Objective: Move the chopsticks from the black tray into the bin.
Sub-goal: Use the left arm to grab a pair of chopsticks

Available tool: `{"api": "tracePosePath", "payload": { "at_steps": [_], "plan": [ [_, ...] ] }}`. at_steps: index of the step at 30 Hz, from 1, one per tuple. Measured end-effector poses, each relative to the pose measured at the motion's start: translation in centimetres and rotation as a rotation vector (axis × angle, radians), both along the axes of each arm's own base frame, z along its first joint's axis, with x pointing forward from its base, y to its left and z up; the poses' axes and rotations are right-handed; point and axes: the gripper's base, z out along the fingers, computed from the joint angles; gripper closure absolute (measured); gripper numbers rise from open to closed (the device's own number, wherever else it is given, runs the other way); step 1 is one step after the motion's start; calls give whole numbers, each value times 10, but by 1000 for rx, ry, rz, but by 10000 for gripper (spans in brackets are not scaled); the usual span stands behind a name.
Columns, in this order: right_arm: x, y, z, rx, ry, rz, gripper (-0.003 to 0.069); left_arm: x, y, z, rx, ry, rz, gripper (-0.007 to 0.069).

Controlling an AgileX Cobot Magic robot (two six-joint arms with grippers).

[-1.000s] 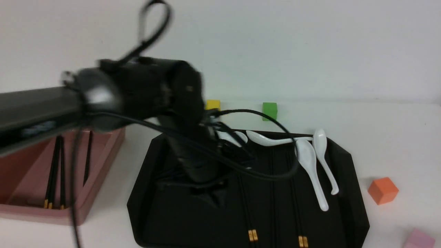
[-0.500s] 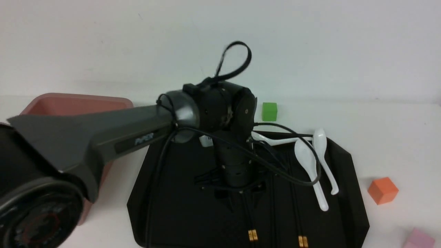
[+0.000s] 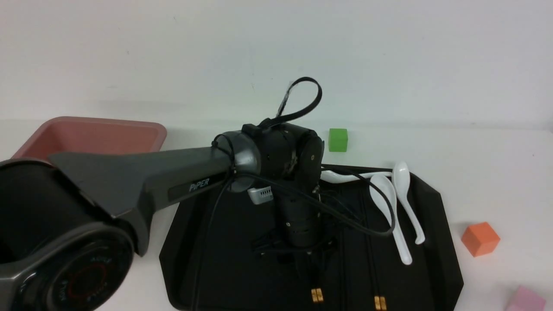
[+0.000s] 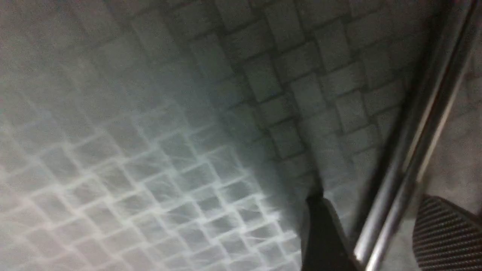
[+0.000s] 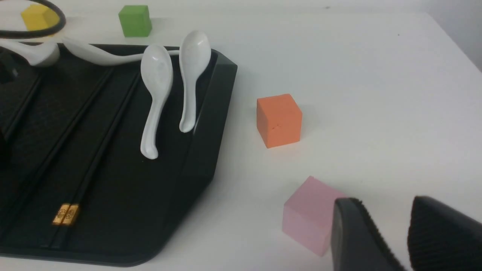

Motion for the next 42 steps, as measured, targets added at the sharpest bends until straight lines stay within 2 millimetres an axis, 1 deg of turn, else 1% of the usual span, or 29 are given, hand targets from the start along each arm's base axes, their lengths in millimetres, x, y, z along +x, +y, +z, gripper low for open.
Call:
{"api": "tracePosePath", "payload": {
  "at_steps": [6, 12, 18, 28, 30, 33, 36, 38, 40, 42],
  "plan": [
    [0, 0, 0, 0, 0, 0, 419, 1, 0, 0, -4, -11, 0, 281],
    [0, 0, 0, -1, 0, 0, 419, 2, 1, -1, 15, -25, -10, 301],
    [0, 0, 0, 0, 0, 0, 419, 3, 4, -3, 59, -29, -29, 361],
    [0, 0, 0, 0, 0, 0, 419, 3, 6, -4, 90, -16, -42, 498],
    [0, 0, 0, 0, 0, 0, 419, 3, 6, -4, 93, -17, -59, 512],
    [0, 0, 0, 0, 0, 0, 419, 2, 7, -4, 101, -21, -114, 512],
    [0, 0, 0, 0, 0, 0, 419, 1, 8, 1, 115, -28, -162, 512],
    [0, 0, 0, 0, 0, 0, 419, 0, 10, 8, 122, -30, -185, 512],
    [0, 0, 0, 2, 0, -1, 419, -3, 12, 23, 114, -48, -202, 512],
    [0, 0, 0, 4, 0, -1, 419, -5, 14, 43, 91, -87, -218, 512]
  ]
}}
